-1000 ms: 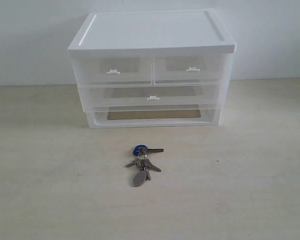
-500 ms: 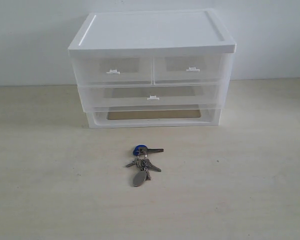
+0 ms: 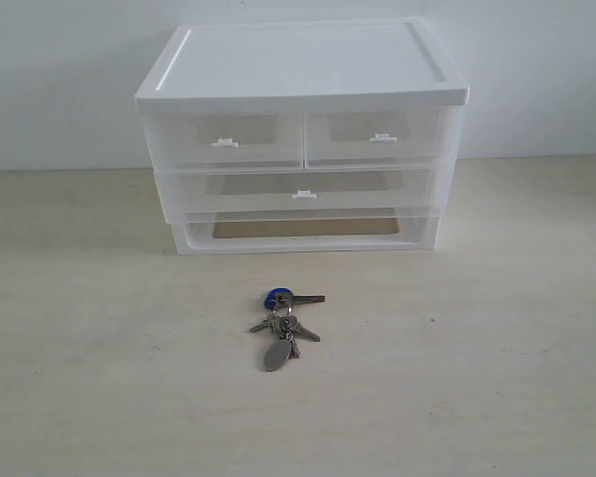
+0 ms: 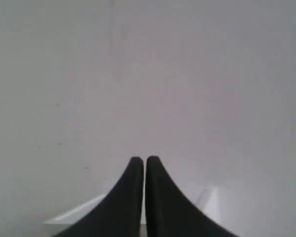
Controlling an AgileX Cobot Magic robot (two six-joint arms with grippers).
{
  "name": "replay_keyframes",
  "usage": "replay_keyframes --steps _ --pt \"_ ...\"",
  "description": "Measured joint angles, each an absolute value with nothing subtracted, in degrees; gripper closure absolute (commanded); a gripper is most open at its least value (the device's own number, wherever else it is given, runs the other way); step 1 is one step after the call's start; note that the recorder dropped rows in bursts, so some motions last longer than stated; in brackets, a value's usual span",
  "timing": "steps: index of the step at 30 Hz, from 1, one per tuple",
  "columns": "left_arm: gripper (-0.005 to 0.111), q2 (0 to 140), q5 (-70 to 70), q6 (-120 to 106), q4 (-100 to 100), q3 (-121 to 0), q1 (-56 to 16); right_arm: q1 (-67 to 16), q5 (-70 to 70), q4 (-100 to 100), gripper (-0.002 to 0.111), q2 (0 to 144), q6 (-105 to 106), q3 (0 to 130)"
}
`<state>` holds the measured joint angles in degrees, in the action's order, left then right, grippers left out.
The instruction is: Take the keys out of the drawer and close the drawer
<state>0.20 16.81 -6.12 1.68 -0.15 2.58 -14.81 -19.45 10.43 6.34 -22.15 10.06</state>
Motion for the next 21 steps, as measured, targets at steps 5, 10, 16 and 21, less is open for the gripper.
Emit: replay_keyframes --steps 5,10,16,21 --pt "0.102 0.20 16.91 -6.12 1.68 -0.15 2.58 0.31 -21.99 9.80 0.108 6.44 -15.60 2.22" --pt "0.102 0.20 16.91 -6.12 1.68 -0.15 2.58 3.46 -16.93 7.16 0.108 6.44 -4.34 0.28" --pt "0.102 0.20 16.91 -6.12 1.68 -0.15 2.58 3.46 -2.72 4.79 0.108 6.44 4.03 0.28" --pt "0.102 0.20 16.91 -6.12 1.68 -0.15 2.58 3.46 9.56 3.74 0.108 6.44 4.38 0.28"
